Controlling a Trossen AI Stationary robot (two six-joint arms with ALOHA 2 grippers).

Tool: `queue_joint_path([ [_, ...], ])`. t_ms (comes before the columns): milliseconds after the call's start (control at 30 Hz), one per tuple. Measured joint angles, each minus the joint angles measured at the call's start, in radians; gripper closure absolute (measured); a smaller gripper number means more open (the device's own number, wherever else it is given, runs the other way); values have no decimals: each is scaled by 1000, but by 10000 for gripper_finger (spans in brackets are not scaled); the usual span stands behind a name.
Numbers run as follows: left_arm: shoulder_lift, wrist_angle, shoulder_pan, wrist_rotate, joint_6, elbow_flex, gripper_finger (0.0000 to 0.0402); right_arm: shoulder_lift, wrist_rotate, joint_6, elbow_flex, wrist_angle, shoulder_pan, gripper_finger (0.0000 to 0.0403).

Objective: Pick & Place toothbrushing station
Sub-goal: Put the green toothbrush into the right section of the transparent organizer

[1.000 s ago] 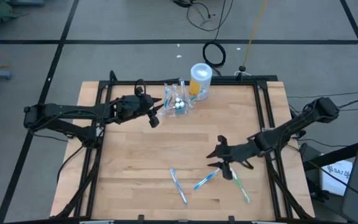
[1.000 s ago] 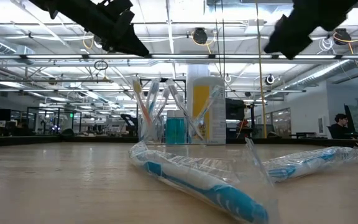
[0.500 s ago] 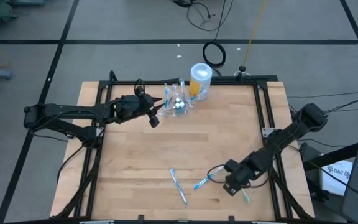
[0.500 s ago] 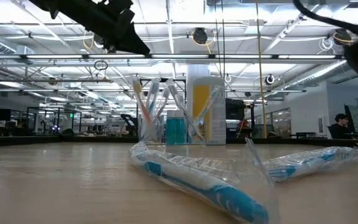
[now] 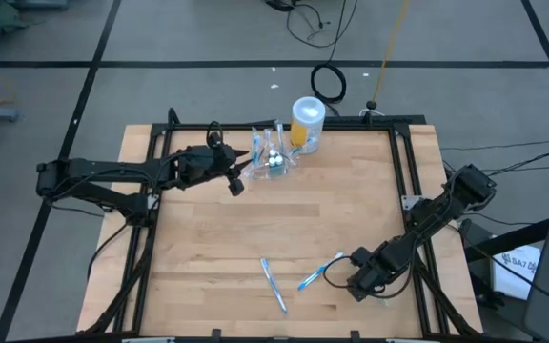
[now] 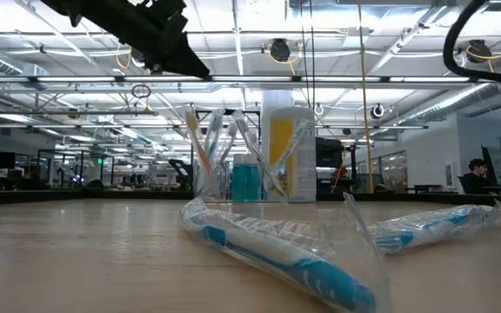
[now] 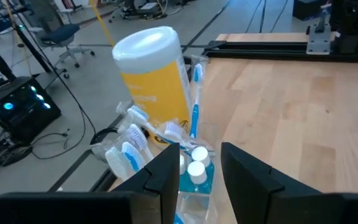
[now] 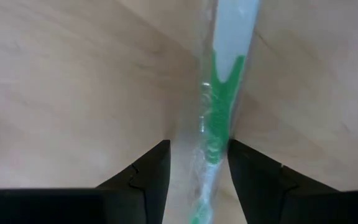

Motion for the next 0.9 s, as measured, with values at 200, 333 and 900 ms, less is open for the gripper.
queue_joint_path([
  [200, 0, -5, -1, 23, -5, 0, 277, 7, 0, -48, -37, -3, -5, 266],
  [333, 0, -4, -1, 23, -8, 0, 277, 7, -1, -123, -40, -24, -19, 316],
  [900, 0, 12, -1, 25, -39, 0, 277, -251, 246, -395, -45, -366, -166, 386],
])
